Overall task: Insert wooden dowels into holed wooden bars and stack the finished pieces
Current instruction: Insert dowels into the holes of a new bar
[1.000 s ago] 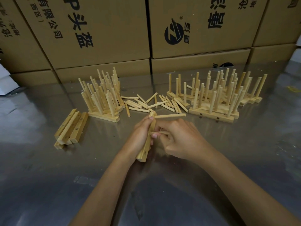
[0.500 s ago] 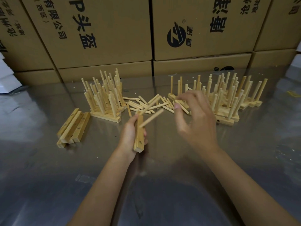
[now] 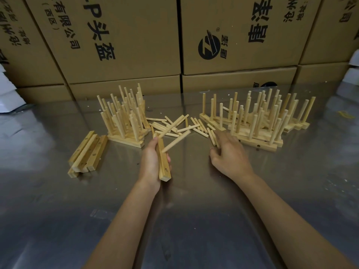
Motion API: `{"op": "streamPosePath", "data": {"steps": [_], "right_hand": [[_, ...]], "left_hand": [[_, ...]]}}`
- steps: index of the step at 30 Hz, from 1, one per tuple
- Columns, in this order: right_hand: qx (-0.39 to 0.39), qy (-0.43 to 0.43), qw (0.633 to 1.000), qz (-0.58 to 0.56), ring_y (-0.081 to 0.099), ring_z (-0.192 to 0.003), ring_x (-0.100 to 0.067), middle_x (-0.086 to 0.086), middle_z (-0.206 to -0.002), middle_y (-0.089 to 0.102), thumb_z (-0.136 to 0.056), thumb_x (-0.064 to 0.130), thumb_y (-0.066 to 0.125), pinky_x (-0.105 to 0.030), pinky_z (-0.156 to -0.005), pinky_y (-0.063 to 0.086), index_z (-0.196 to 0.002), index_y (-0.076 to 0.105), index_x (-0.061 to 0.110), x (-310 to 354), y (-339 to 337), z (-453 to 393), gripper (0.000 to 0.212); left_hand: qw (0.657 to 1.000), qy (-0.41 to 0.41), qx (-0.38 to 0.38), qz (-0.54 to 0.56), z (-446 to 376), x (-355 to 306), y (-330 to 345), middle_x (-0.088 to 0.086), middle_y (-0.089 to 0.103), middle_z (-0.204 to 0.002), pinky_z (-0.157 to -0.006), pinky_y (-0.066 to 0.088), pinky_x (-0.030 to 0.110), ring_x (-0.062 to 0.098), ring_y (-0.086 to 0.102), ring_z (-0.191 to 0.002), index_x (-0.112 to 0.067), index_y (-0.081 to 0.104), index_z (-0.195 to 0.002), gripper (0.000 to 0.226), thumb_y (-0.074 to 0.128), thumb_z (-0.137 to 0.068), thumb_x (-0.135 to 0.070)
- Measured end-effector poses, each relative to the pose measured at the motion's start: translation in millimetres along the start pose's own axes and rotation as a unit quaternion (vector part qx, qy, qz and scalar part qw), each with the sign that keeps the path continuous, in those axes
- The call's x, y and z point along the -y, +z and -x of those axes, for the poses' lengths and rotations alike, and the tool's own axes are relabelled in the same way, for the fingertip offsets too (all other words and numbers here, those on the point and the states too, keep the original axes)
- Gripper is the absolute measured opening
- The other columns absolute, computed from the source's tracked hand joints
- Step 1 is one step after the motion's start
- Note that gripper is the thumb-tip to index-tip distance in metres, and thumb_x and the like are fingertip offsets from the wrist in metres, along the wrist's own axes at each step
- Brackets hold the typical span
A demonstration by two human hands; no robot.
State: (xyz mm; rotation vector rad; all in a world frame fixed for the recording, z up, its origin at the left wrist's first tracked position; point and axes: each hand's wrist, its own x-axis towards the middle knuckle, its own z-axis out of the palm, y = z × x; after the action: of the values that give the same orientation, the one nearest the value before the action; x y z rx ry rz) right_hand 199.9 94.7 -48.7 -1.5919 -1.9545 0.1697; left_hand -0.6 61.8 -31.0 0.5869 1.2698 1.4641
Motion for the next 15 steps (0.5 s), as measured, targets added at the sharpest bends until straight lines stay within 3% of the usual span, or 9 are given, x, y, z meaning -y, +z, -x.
{"op": "streamPosePath", "data": {"steps": [4, 7, 11, 15], "right_hand": [[0.012, 0.014, 1.000, 0.012, 0.050, -0.111, -0.024, -0.006, -0.112, 0.061, -0.093, 0.024, 0.060, -0.036, -0.093, 0.041, -0.116, 0.062, 0.012, -1, 1, -2, 0.026], [0.005, 0.049, 0.998, -0.032, 0.053, -0.104, -0.024, -0.006, -0.104, 0.060, -0.088, 0.010, 0.064, -0.035, -0.086, 0.046, -0.105, 0.063, 0.012, 1, -4, -4, 0.016], [0.022, 0.104, 0.991, -0.079, 0.058, -0.093, -0.024, -0.004, -0.095, 0.061, -0.078, -0.004, 0.057, -0.033, -0.078, 0.048, -0.104, 0.061, 0.013, 0, -9, -4, 0.031], [-0.060, 0.157, 0.978, -0.120, 0.061, -0.094, -0.022, -0.001, -0.093, 0.067, -0.084, 0.004, 0.053, -0.023, -0.075, 0.040, -0.106, 0.068, 0.012, 2, -19, -1, 0.028]], "left_hand": [[1.000, 0.001, -0.003, -0.006, -1, 0, 1, 0.002, 0.048, -0.043, -0.034, 0.036, 0.021, 0.013, 0.044, -0.034, -0.015, 0.059, -0.093, 0.031, 0.046, -0.102, -0.042], [1.000, 0.000, -0.006, -0.008, -2, 0, 1, 0.003, 0.048, -0.043, -0.034, 0.036, 0.021, 0.013, 0.044, -0.034, -0.016, 0.059, -0.091, 0.032, 0.046, -0.102, -0.042], [1.000, -0.001, -0.005, -0.012, -4, 1, 1, 0.003, 0.048, -0.045, -0.034, 0.036, 0.022, 0.013, 0.045, -0.036, -0.016, 0.059, -0.093, 0.031, 0.046, -0.102, -0.042], [1.000, -0.007, -0.006, 0.005, -2, -1, 0, 0.001, 0.047, -0.045, -0.034, 0.036, 0.020, 0.011, 0.045, -0.035, -0.017, 0.060, -0.096, 0.027, 0.046, -0.102, -0.040]]}}
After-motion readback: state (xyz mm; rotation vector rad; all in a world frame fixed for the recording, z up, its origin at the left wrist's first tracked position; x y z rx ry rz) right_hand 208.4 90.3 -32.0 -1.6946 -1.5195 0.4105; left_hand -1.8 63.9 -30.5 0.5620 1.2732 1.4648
